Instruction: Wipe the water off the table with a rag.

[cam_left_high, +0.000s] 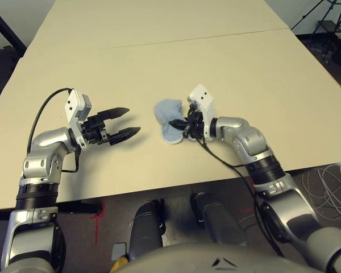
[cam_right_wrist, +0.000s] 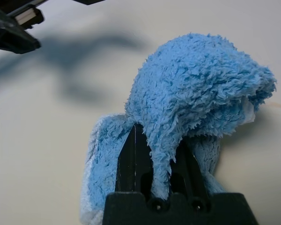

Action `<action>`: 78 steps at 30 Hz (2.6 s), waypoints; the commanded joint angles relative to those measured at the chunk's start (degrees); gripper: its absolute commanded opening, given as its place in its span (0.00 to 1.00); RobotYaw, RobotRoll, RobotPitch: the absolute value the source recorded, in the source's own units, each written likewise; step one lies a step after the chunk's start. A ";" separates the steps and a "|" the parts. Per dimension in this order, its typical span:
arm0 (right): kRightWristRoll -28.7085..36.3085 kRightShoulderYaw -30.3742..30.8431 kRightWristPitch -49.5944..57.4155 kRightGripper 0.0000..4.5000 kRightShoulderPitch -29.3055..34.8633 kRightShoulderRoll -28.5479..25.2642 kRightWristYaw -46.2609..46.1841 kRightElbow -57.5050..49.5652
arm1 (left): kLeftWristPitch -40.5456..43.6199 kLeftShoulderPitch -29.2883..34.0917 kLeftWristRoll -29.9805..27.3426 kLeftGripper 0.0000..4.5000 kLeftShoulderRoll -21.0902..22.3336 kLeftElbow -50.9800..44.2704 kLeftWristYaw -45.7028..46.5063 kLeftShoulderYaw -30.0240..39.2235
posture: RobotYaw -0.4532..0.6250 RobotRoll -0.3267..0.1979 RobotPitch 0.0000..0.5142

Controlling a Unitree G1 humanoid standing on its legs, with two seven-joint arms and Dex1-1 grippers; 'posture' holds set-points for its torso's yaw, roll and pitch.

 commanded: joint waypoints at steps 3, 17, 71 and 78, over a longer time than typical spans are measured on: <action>-1.21 1.90 1.46 0.00 -0.10 -1.44 0.21 6.02 | -0.56 0.86 -0.38 1.00 -0.19 -1.16 0.09 -0.23 | 0.27 0.62 0.31; -2.82 -4.84 -5.22 0.00 -10.06 -21.24 2.92 18.68 | -2.19 -2.49 0.61 1.00 -0.35 3.08 -1.28 -1.44 | 0.24 0.62 0.29; 3.89 -30.02 -26.12 0.99 -11.42 -37.49 -3.12 39.23 | -6.83 -8.64 0.80 1.00 -2.51 9.90 3.25 0.11 | 0.21 0.62 0.28; 11.43 -37.54 -30.94 0.99 -10.81 -34.98 0.56 37.11 | -11.90 -11.90 2.49 1.00 -4.43 15.12 15.27 5.79 | 0.24 0.62 0.29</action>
